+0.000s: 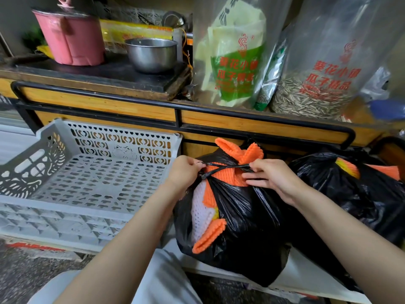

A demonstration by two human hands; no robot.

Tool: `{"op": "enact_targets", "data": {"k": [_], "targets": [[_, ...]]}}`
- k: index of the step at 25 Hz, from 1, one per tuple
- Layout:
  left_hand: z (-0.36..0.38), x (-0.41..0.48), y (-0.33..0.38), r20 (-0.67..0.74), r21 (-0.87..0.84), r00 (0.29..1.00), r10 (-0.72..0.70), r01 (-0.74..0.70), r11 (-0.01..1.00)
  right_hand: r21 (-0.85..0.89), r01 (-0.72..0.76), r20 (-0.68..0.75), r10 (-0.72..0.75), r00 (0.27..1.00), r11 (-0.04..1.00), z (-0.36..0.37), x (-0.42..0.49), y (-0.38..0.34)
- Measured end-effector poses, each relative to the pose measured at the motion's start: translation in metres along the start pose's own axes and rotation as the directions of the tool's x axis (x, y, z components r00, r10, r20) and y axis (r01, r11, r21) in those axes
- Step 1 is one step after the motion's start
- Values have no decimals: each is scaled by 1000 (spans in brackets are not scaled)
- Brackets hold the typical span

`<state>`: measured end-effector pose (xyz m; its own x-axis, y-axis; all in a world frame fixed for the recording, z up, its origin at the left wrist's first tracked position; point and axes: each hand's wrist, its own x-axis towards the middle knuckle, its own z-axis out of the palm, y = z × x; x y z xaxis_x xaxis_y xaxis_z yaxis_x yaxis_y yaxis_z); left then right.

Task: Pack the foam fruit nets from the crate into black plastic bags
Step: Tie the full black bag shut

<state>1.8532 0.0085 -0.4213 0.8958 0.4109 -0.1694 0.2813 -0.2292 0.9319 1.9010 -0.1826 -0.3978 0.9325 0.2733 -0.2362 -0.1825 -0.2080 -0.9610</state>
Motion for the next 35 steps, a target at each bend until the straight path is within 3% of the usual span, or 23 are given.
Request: {"op": "enact_targets", "data": {"k": [2, 4, 6, 8, 10, 12, 14, 17, 22, 25, 28, 35], "targets": [[-2, -2, -1, 73, -233, 986, -147, 160, 959, 275, -82, -8, 87, 996, 958, 2, 2, 2], [-4, -4, 1, 155, -435, 957, -244, 288, 853, 457, -101, 16, 105, 994, 884, 9, 2, 7], [-8, -3, 2, 249, -553, 932, -265, 361, 751, 446, -40, 50, 19, 999, 894, 16, -1, 8], [-11, -4, 4, 346, -582, 915, -207, 382, 718, 279, 100, 98, -132, 986, 955, 24, -5, 7], [-10, -8, 7, 369, -541, 920, -131, 327, 775, 16, 257, 126, -257, 958, 966, 31, -7, 6], [-7, -11, 11, 349, -471, 935, -70, 239, 849, -299, 410, 151, -382, 912, 862, 36, -5, 4], [-1, -15, 13, 312, -402, 949, -37, 167, 900, -478, 475, 157, -459, 874, 739, 39, -4, 0], [1, -18, 11, 296, -325, 955, -30, 131, 937, -559, 487, 187, -469, 863, 672, 37, -5, -4], [0, -19, 13, 294, -105, 956, -7, 40, 994, -653, 467, 298, -365, 882, 596, 32, -1, -4], [7, -14, 16, 261, -32, 956, 136, -132, 991, -576, 457, 259, -378, 889, 678, 30, 3, -6], [17, -1, 13, 178, 188, 947, 268, -300, 935, -527, 462, 196, -427, 883, 713, 31, -2, -3], [22, 17, 8, 59, 273, 976, 209, -217, 937, -630, 440, 144, -461, 876, 640, 23, -2, 5]]}}
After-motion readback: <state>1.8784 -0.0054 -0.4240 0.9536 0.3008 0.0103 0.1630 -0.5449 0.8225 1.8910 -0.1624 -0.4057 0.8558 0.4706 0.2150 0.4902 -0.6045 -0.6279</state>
